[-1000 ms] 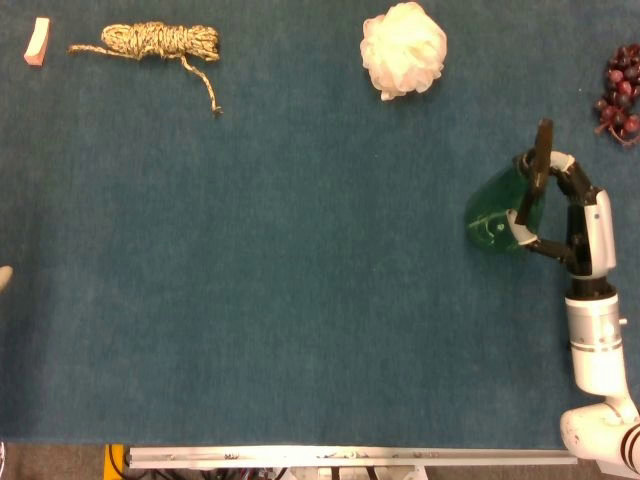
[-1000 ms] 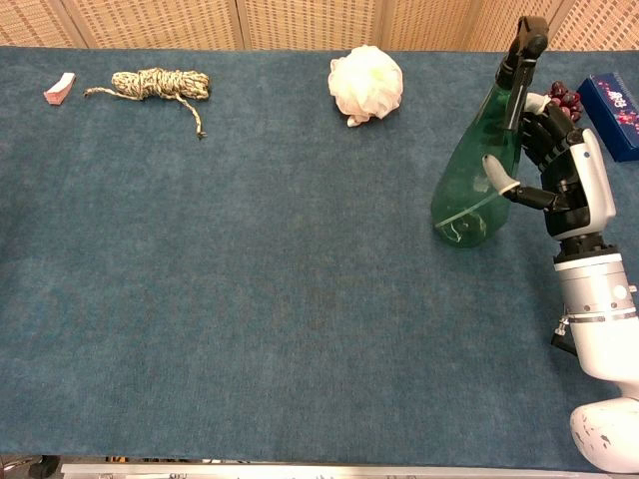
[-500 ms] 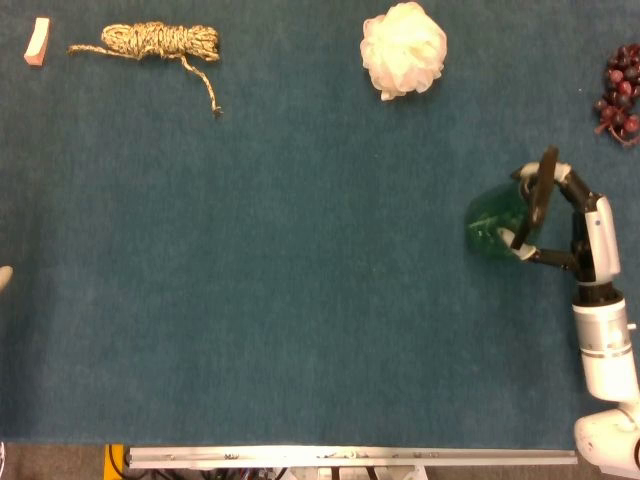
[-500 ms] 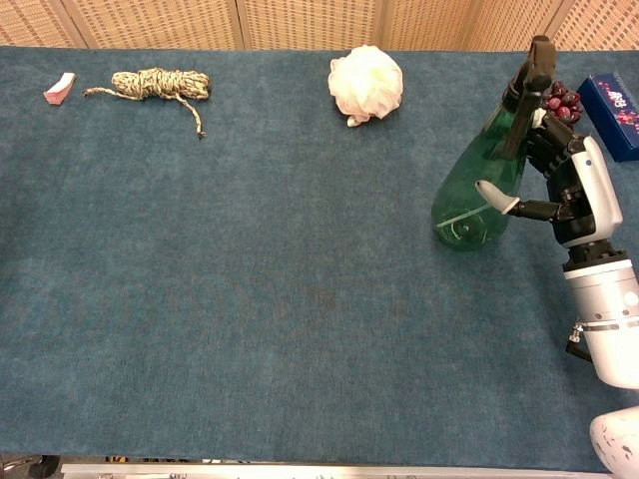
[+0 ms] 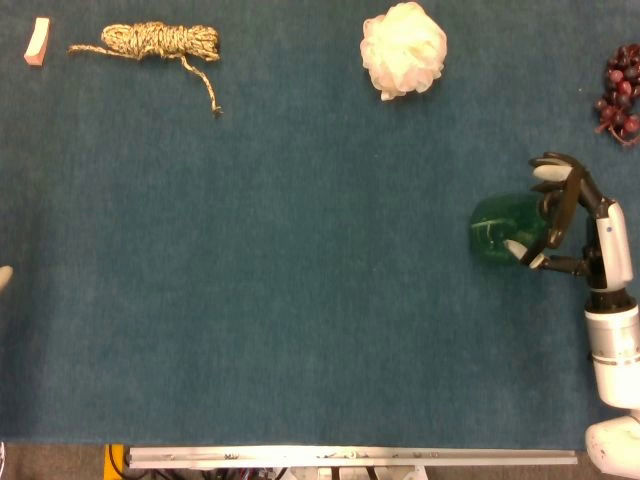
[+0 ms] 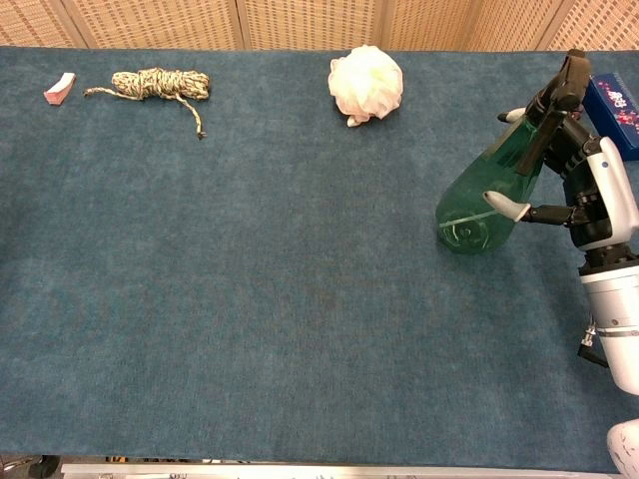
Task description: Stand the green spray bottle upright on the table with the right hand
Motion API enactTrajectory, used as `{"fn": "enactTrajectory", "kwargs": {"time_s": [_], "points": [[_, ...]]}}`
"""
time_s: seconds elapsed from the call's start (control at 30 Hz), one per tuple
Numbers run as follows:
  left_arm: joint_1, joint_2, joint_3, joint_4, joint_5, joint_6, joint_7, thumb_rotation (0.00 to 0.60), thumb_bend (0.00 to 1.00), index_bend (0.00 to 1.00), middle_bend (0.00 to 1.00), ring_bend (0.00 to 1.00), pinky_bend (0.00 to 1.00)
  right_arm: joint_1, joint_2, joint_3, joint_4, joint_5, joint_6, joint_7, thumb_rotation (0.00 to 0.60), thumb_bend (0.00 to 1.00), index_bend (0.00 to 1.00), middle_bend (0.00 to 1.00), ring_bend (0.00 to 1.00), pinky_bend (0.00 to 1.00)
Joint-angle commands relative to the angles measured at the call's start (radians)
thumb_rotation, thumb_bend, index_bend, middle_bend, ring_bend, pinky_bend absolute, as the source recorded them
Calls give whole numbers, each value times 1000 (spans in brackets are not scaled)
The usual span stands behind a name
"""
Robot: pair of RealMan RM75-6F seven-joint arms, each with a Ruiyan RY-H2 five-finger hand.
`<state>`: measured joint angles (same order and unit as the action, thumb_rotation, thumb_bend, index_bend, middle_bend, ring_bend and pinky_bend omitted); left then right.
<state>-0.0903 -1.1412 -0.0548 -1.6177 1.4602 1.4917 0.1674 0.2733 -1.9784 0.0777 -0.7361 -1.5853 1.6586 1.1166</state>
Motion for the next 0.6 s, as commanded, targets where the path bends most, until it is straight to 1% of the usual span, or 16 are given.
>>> {"fn": "enactTrajectory", "kwargs": {"time_s": [0.03,0.23,0.4,0.6], "points": [[0,0,0,0,0,0,0,600,0,0,0,0,0,-5,7,-3,-6,-5,8,-16,600,0,292,264,161,395],[0,0,0,0,0,0,0,600,0,0,0,0,0,-12,22,-1,-21,-5,17,-47,600,0,222,208,116,349],[0,0,0,0,0,0,0,600,0,0,0,0,0,-15,34,4,-41,-2,18,-67,600,0,204,180,93,327],[0,0,0,0,0,0,0,600,0,0,0,0,0,-18,44,4,-59,-3,19,-80,600,0,202,178,91,323]]}}
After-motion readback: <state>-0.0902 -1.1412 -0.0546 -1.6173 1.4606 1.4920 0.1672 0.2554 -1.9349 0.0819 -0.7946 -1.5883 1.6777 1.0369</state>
